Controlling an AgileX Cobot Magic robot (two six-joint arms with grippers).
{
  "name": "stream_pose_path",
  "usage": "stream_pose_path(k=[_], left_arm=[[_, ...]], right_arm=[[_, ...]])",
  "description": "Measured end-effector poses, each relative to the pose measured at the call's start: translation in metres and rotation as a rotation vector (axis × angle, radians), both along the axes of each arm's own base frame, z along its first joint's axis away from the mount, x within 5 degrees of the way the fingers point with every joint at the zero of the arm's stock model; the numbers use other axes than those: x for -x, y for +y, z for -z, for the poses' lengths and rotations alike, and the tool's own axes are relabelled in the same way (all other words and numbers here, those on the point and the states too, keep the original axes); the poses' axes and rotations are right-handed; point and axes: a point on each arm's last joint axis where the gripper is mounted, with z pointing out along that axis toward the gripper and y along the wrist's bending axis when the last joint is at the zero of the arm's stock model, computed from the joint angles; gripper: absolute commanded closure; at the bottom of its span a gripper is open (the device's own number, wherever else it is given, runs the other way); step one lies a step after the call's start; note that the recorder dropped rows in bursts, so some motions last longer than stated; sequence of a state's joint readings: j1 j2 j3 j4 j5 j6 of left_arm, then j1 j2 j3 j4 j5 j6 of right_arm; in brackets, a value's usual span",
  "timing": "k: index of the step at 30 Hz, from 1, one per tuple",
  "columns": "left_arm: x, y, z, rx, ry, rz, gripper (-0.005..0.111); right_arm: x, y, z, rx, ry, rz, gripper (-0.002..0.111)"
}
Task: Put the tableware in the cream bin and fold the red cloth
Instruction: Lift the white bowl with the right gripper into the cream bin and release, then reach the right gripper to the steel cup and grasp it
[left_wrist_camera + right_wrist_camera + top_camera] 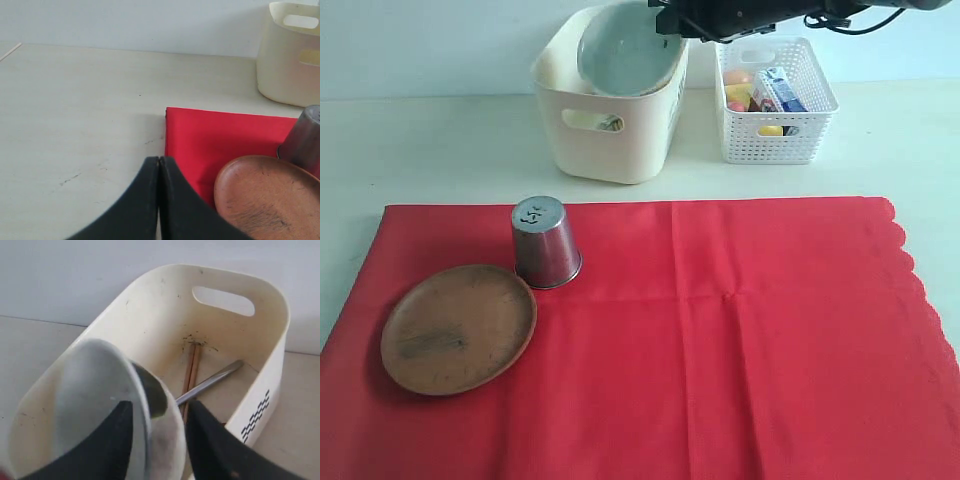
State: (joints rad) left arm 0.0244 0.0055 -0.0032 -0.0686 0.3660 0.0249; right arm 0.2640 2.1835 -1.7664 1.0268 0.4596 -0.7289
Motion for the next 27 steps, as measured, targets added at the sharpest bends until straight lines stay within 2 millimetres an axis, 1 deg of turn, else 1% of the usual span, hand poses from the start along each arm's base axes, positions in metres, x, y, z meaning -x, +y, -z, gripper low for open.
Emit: stream_pose_path(k=[3,7,12,17,18,22,25,27], left_arm=[[0.000,0.000,0.000,0.000,0.000,0.000,0.105],[0.000,0.000,0.000,0.000,0.000,0.000,0.105],[0.000,0.000,0.000,0.000,0.000,0.000,0.105],[0.000,0.000,0.000,0.000,0.000,0.000,0.105],[0.000,0.000,0.000,0.000,0.000,0.000,0.105],[0.000,0.000,0.000,0.000,0.000,0.000,0.105],[0.000,0.000,0.000,0.000,0.000,0.000,0.105],[0.000,0.000,0.000,0.000,0.000,0.000,0.105]], right_arm=[[0.000,0.000,-0.001,-0.005,0.000,-0.001,0.055],[0.002,0.002,-0.001,-0.009,0.012,-0.020,0.055],[0.009,0.004,-0.012,-0.023,0.026,-0.074,0.055],[0.023,0.009,-0.025,-0.044,0.068,-0.181,0.055],[0.029,0.010,-0.031,-0.045,0.082,-0.226,0.055],[0.040,0.011,-0.042,-0.023,0.094,-0.300,0.055],[0.049,0.012,-0.050,-0.015,0.118,-0.368,0.055],[0.056,0.013,-0.050,-0.016,0.156,-0.425,0.055]])
